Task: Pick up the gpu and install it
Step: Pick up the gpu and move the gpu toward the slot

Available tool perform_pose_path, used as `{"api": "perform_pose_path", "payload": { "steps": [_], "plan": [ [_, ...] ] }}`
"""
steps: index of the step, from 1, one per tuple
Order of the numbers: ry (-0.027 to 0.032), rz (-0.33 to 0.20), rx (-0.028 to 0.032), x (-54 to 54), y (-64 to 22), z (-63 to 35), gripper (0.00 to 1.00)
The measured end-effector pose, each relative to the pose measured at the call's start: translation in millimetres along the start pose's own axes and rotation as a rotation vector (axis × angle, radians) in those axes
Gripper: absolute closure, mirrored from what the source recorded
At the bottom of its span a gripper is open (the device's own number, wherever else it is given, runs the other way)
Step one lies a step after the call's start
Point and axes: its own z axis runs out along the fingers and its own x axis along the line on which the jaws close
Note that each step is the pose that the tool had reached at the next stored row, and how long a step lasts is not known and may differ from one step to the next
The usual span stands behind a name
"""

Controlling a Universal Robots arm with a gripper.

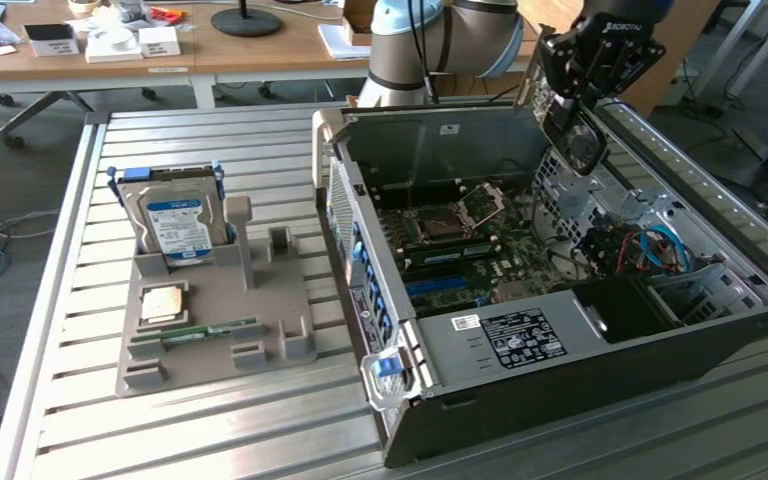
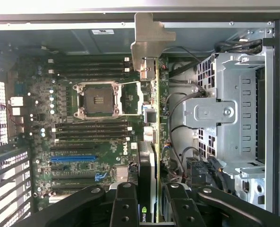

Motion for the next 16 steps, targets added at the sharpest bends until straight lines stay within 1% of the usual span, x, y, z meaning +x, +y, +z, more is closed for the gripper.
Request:
{"api": "perform_pose_path", "payload": {
  "steps": [5,16],
  "plan": [
    [0.0,0.0,0.0,-3.9,0.2,0.1,0.73],
    [0.0001,0.0,-0.0002,-5.2,0.3,0.2,0.73]
  ]
}}
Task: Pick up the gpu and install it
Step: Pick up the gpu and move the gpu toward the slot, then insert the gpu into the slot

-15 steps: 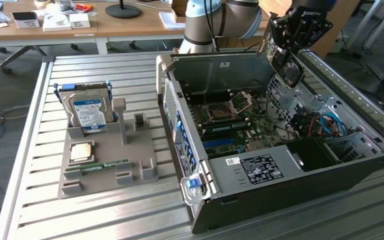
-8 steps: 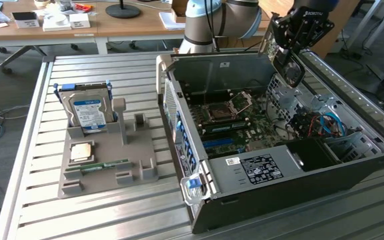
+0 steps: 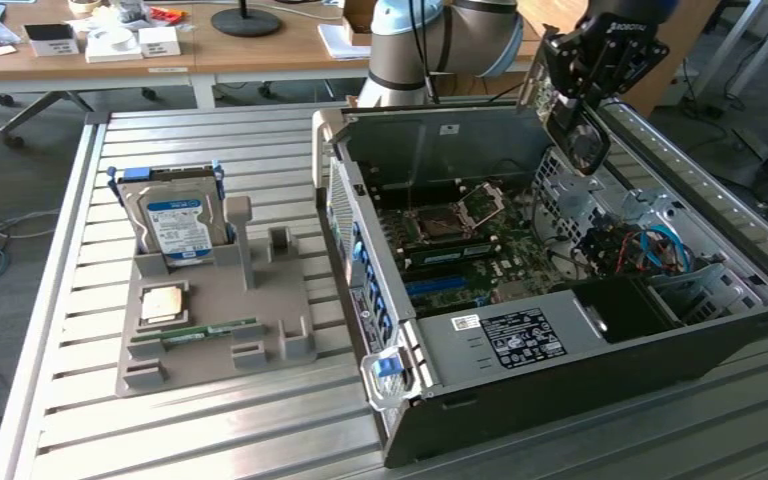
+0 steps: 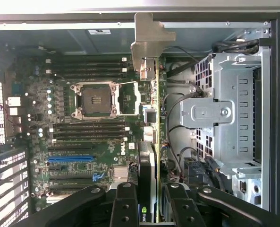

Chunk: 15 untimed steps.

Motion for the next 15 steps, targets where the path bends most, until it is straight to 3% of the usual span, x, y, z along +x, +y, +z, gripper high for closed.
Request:
{"api": "perform_pose_path", "payload": {
  "steps": [15],
  "plan": [
    [-0.0001,0.0,0.0002,-2.9,0.1,0.1,0.73]
  ]
}}
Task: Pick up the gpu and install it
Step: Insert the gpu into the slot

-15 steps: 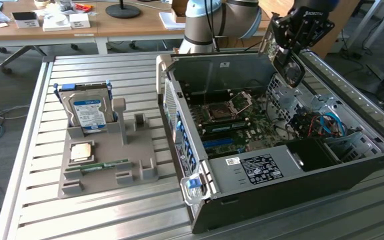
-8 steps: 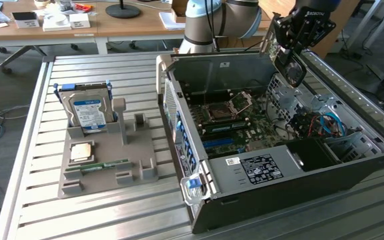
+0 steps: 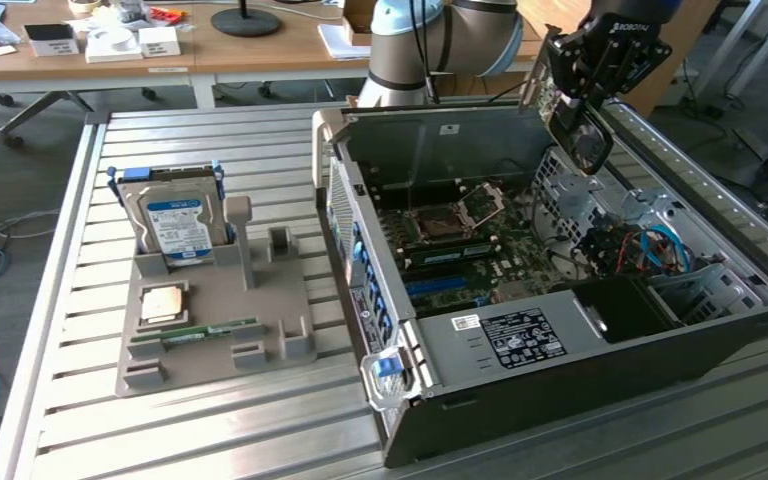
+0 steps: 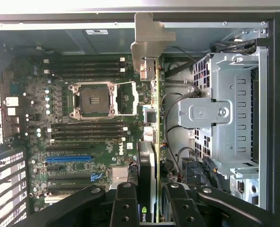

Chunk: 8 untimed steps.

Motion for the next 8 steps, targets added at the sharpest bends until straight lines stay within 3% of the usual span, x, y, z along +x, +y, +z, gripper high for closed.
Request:
{"api": "perform_pose_path", "payload": {
  "steps": [4,8],
  "plan": [
    [0.0005,-0.013,-0.0003,0.0,0.0,0.0,0.73],
    [0.0027,-0.064,-0.0014,0.2,0.0,0.2,0.73]
  ]
}}
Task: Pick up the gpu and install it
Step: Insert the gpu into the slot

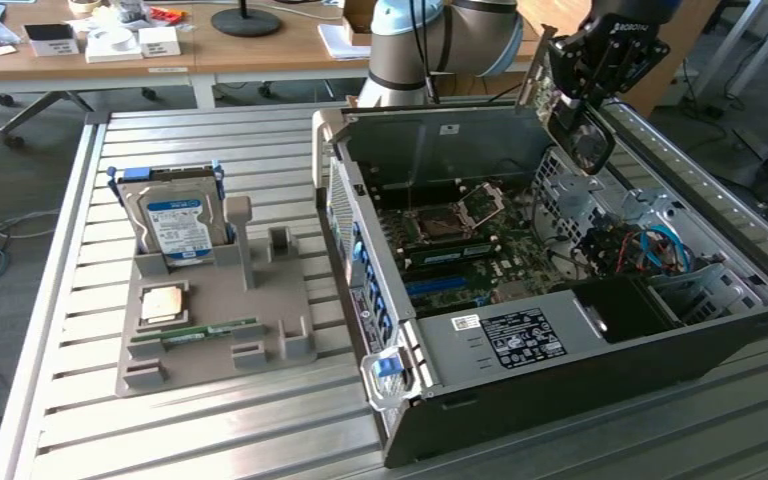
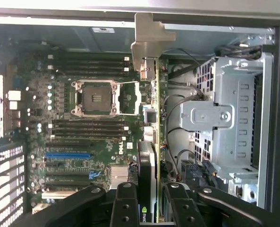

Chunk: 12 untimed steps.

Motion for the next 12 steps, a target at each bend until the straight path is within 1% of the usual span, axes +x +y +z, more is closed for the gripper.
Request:
{"api": "perform_pose_path", "payload": {
  "steps": [12],
  "plan": [
    [0.0091,-0.211,-0.0044,0.3,-0.1,1.6,0.73]
  ]
}}
